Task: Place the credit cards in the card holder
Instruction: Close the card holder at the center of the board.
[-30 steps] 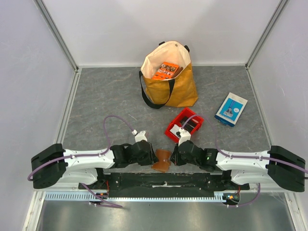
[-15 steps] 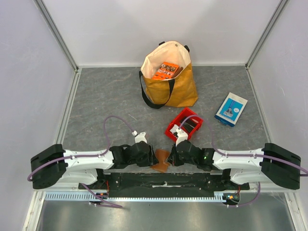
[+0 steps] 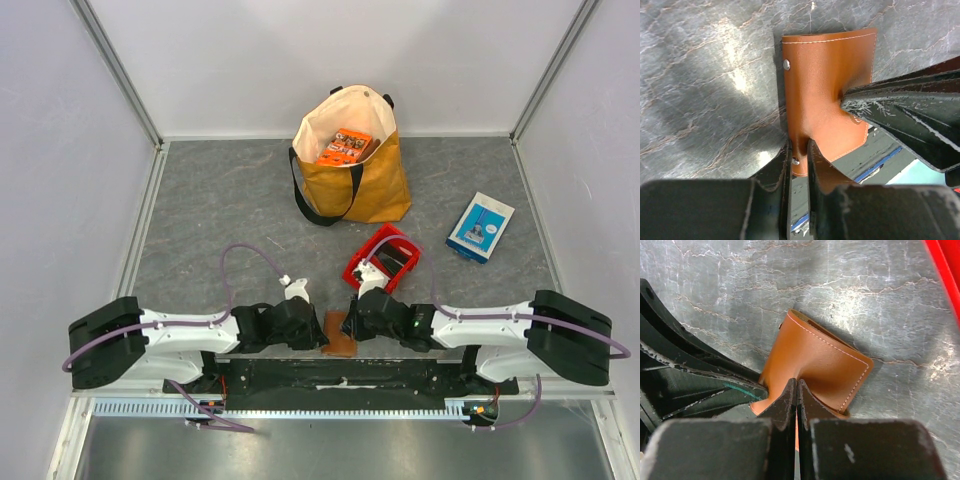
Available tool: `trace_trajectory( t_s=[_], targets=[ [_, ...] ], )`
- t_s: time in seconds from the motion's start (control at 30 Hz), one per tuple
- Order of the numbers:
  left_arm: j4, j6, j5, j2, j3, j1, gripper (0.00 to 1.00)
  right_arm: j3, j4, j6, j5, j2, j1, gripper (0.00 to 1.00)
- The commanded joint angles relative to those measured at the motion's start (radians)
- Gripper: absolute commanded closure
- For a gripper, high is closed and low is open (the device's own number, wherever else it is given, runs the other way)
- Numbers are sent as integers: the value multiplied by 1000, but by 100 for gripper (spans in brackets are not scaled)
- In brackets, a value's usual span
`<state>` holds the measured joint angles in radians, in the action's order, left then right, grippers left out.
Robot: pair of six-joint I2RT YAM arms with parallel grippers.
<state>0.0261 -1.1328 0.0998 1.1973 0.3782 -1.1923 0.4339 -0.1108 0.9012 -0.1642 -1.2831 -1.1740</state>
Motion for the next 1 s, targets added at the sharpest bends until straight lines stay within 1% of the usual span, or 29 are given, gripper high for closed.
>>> trace_trajectory(
  t_s=[0.0,0.1,0.2,0.27,0.3,0.37,0.47,0.53,0.7,0.97],
  targets=[
    [9,-41,11,41,-13,-15,85,31,26,-22,-21,-7,0,100],
    [40,-58,24,45,-4,-16,86,42,86,-42,-64,60,4,99],
    [75,-70,40,38,2,-16,85,43,166,-67,-104,177,13,96],
    [84,-74,51,22,2,-16,79,37,232,-61,-127,250,17,95],
    [89,-76,58,7,1,-18,74,34,258,-58,-127,280,20,95],
    [100,-74,74,-21,2,-18,69,19,318,-29,-120,314,20,95],
    [103,-58,98,-65,14,-21,60,-18,300,7,-46,320,19,96],
    [98,-38,104,-76,27,-21,55,-37,287,22,-26,311,20,97],
    [72,8,94,-24,76,-21,51,-55,212,42,6,281,19,98],
    [32,38,64,96,125,-21,49,-50,125,47,22,183,19,98]
  ],
)
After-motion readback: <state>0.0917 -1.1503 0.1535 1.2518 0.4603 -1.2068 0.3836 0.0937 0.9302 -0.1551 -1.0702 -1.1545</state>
